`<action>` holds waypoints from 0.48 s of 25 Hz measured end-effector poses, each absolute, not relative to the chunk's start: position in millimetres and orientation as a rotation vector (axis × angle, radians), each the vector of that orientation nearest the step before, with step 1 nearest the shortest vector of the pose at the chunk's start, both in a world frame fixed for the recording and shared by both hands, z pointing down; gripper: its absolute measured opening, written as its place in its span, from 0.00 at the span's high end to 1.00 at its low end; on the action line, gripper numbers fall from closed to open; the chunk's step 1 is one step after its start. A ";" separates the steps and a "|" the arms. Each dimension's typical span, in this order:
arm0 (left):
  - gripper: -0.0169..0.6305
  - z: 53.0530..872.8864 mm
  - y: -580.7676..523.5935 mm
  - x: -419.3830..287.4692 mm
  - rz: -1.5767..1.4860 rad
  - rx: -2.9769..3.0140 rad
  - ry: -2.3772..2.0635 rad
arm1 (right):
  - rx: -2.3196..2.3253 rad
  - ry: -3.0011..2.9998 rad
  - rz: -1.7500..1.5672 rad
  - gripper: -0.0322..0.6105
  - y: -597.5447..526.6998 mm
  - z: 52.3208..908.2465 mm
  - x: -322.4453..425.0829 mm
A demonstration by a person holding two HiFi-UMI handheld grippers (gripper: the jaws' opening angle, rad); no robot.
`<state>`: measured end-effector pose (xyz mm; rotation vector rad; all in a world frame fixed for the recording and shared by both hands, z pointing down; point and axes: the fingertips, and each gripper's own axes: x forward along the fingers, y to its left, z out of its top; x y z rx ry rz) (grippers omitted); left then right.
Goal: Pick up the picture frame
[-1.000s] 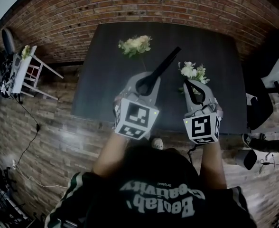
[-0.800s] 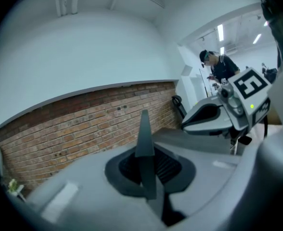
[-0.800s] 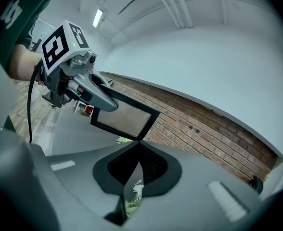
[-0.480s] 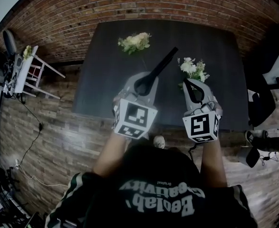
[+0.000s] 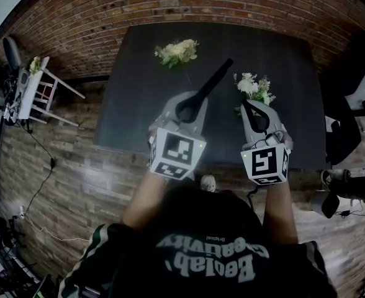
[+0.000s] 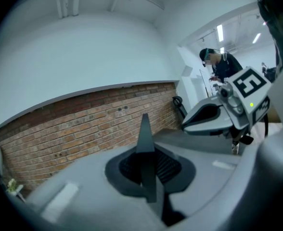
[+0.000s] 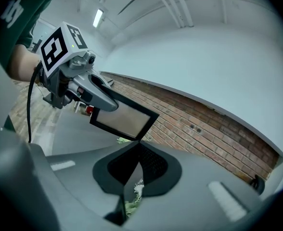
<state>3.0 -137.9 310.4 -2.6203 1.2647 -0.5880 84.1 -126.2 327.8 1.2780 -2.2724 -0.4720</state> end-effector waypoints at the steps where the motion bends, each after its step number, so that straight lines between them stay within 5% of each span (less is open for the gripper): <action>1: 0.94 310.6 -138.5 3.4 -0.586 -2.621 1.264 | 1.281 -2.273 -0.471 0.94 -126.8 327.9 84.9; 12: 0.94 308.8 -142.5 4.2 -0.595 -2.607 1.264 | 1.273 -2.263 -0.495 0.94 -133.3 326.9 82.5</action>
